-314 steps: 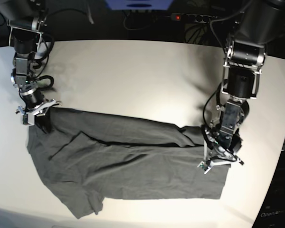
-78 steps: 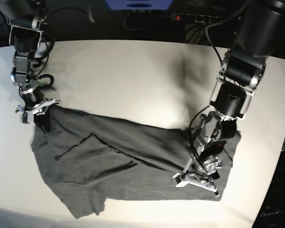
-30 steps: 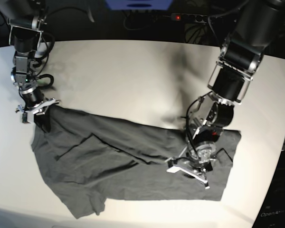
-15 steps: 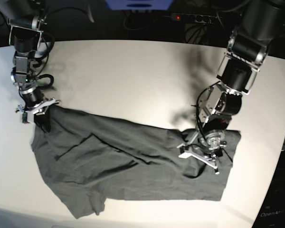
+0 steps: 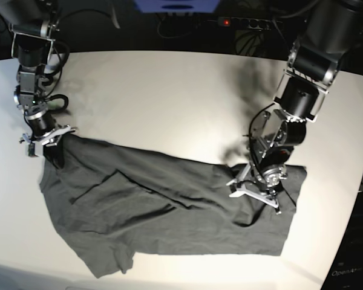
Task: Fold the T-shirt properly
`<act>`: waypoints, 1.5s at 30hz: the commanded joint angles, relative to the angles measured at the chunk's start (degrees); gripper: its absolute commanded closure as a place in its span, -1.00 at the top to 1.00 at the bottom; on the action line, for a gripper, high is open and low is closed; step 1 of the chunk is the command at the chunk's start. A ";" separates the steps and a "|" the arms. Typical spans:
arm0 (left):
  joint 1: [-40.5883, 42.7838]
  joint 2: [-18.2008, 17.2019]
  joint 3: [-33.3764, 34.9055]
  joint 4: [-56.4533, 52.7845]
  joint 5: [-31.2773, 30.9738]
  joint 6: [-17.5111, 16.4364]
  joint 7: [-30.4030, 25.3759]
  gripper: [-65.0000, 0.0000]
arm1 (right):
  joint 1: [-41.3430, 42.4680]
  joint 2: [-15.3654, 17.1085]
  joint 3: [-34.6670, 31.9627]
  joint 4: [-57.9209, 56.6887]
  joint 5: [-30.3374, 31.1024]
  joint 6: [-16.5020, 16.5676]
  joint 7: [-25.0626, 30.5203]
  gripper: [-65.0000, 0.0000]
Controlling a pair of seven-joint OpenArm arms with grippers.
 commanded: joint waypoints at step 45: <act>-3.79 -0.96 -12.92 -2.82 0.47 1.05 -6.19 -0.88 | -0.25 0.53 -0.09 -0.01 -0.95 -0.13 -1.40 -0.96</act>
